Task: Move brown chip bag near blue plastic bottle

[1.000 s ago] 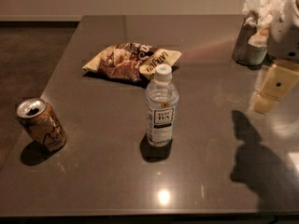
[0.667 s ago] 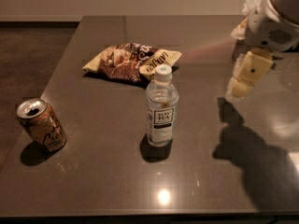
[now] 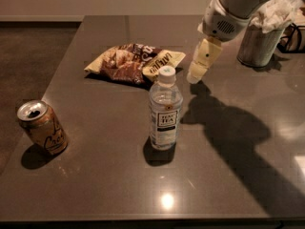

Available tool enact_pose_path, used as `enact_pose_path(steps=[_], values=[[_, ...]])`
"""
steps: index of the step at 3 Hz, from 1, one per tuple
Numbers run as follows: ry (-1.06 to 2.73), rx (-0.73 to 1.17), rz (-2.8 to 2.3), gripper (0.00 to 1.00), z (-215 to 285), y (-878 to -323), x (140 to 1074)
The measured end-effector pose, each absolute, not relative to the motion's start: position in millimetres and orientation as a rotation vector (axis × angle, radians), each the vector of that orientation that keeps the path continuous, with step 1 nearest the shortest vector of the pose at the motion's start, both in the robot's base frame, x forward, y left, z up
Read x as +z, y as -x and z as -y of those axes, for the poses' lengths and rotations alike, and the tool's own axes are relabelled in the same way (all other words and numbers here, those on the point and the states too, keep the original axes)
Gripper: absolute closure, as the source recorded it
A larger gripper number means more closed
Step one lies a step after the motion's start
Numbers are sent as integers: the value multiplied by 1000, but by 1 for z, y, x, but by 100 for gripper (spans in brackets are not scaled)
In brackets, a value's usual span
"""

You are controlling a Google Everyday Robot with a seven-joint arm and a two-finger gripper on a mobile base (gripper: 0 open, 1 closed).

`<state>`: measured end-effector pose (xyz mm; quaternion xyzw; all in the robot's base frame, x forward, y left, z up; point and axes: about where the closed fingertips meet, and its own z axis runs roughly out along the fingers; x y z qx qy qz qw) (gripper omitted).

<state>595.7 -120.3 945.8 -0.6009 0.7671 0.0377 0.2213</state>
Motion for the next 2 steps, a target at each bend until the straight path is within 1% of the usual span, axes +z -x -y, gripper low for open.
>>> enact_pose_path(steps=[2], values=[[1622,203,-2117,0,41,-660,916]])
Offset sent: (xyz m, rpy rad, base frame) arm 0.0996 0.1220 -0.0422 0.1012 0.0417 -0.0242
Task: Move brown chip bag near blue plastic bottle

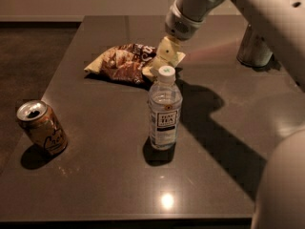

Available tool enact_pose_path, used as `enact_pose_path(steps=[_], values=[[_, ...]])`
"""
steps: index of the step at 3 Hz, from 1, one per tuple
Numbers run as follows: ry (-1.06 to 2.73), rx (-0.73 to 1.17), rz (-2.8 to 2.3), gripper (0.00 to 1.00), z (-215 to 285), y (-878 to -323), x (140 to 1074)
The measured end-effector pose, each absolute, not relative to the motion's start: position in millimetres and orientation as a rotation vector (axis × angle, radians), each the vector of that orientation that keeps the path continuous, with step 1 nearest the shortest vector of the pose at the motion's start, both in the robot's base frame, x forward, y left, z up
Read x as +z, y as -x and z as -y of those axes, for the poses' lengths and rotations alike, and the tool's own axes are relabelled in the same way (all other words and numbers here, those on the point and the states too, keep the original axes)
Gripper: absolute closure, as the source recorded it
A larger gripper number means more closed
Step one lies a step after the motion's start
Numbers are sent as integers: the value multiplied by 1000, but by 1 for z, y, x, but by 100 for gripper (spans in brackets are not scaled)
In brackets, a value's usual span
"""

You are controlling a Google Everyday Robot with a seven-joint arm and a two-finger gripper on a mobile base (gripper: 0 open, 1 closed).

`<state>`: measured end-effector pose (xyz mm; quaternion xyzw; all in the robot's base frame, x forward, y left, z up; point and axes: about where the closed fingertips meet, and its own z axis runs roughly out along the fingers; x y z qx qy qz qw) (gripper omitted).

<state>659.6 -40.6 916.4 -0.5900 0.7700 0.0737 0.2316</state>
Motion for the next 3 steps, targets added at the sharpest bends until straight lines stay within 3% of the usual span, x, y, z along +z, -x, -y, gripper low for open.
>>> enact_pose_path(steps=[2,3], values=[[1641,237,-2180,0,4,-692,879],[1671,240,-2211,18,3,-693,863]])
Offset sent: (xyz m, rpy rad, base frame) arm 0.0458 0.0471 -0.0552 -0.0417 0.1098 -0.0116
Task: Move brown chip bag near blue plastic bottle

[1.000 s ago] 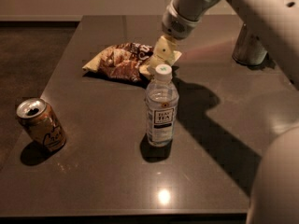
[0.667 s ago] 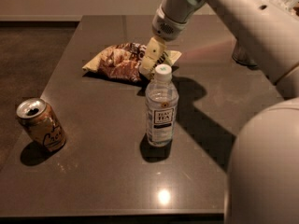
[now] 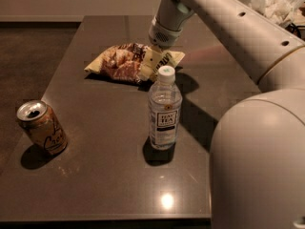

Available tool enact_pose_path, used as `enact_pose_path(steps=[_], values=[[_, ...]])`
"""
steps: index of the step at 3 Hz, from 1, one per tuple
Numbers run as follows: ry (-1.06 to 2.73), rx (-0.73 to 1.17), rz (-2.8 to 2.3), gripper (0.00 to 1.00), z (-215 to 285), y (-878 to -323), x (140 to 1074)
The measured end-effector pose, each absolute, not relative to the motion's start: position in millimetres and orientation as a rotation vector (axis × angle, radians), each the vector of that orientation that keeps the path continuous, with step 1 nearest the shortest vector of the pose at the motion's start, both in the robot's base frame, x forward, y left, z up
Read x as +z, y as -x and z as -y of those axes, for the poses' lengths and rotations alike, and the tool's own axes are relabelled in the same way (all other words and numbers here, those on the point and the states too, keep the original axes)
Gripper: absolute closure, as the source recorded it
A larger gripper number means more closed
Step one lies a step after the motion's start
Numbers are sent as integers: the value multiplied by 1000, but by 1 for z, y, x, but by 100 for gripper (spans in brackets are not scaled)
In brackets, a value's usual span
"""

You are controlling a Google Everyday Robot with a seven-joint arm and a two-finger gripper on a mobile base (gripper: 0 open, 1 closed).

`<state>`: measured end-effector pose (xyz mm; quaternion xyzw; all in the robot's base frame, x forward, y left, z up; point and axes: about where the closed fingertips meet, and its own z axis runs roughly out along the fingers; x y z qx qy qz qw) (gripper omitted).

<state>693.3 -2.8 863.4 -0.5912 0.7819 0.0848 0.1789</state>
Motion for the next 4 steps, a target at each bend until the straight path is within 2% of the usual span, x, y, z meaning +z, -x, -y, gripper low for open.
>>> enact_pose_path(steps=[3,4], values=[[1774,212,-2137,88,27,-646,877],[1787,176,-2094,100,51,-621,895]])
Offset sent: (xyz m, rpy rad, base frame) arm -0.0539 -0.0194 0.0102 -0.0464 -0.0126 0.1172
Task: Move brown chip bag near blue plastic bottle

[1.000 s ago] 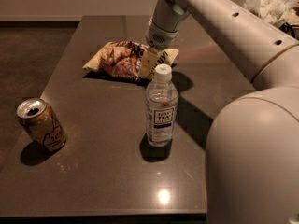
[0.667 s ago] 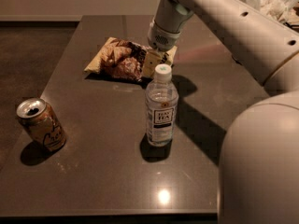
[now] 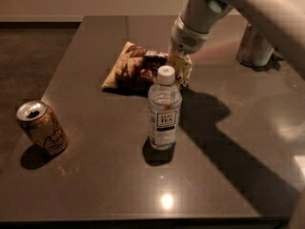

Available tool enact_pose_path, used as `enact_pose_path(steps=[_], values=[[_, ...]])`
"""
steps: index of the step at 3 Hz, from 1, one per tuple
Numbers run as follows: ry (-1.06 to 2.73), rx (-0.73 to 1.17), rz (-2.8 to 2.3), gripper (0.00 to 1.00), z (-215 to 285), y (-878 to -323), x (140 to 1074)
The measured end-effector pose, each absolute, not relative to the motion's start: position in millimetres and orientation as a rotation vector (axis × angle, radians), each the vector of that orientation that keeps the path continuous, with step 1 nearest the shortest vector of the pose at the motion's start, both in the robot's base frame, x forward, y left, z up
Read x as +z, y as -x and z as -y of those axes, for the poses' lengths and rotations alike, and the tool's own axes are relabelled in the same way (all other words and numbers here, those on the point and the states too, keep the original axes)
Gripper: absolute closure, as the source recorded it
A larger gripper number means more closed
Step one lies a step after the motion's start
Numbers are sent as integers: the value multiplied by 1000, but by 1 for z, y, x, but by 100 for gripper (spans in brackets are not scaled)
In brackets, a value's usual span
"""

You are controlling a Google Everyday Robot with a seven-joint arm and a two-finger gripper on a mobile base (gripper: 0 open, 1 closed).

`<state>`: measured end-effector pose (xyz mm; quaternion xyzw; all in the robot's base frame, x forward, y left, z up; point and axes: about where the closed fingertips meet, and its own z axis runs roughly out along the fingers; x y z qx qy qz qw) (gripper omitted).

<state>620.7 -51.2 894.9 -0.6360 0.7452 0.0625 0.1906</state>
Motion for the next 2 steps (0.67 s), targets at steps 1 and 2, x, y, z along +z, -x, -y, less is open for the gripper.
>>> enact_pose_path(steps=[1,2], values=[[1795,160,-2081,100,79,-603,905],[1793,173,-2088,100,106,-583,909]])
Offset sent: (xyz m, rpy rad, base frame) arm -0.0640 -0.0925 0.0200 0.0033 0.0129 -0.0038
